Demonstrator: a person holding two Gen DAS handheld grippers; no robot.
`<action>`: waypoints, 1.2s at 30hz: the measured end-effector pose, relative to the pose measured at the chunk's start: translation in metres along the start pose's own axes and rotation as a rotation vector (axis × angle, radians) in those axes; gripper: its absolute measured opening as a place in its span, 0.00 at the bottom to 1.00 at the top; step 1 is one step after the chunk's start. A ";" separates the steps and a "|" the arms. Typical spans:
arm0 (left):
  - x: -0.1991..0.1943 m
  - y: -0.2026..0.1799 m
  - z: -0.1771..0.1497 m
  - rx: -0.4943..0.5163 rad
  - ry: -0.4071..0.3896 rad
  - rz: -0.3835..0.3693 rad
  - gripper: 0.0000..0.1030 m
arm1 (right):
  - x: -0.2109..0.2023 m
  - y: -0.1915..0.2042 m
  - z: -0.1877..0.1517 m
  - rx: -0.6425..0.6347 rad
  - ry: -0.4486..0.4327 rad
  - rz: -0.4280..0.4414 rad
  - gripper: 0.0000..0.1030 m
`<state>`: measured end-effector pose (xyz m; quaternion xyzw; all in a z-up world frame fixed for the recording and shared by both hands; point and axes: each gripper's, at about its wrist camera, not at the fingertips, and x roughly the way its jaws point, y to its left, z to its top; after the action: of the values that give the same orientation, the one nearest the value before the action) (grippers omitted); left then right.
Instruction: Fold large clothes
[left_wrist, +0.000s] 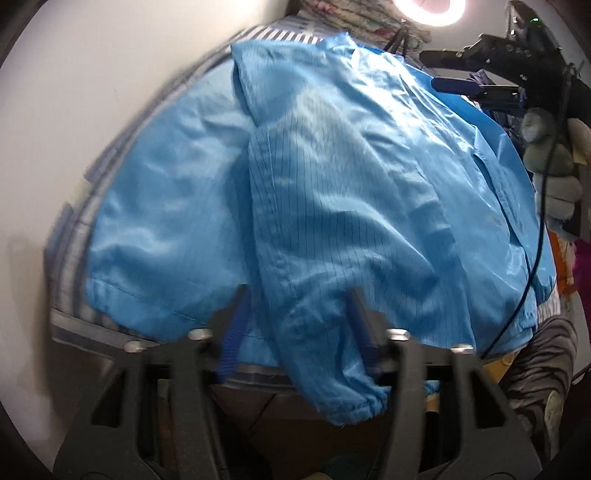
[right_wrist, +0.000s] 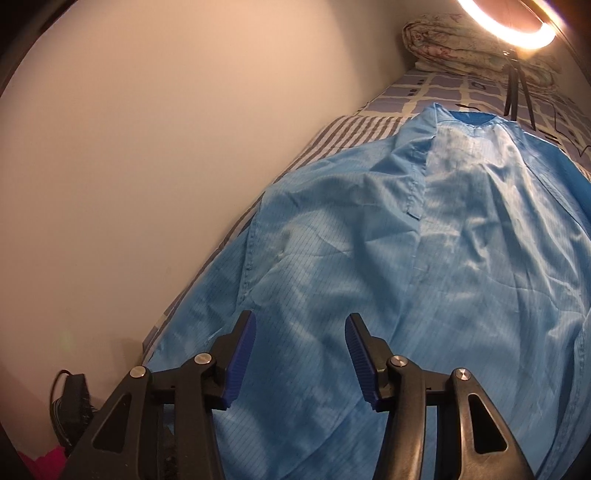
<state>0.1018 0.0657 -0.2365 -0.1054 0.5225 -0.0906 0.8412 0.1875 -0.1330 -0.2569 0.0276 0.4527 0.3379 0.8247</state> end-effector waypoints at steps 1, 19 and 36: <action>0.005 -0.002 0.000 0.004 0.017 -0.016 0.02 | 0.003 0.001 -0.001 -0.003 0.009 -0.005 0.52; -0.034 0.017 -0.011 -0.031 -0.074 0.077 0.00 | 0.085 -0.075 0.001 0.252 0.078 -0.150 0.56; -0.053 0.026 -0.018 -0.010 -0.144 0.232 0.00 | 0.065 -0.049 -0.017 0.100 0.133 -0.147 0.01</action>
<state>0.0630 0.1032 -0.2056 -0.0549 0.4700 0.0177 0.8808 0.2246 -0.1372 -0.3317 0.0130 0.5235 0.2544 0.8130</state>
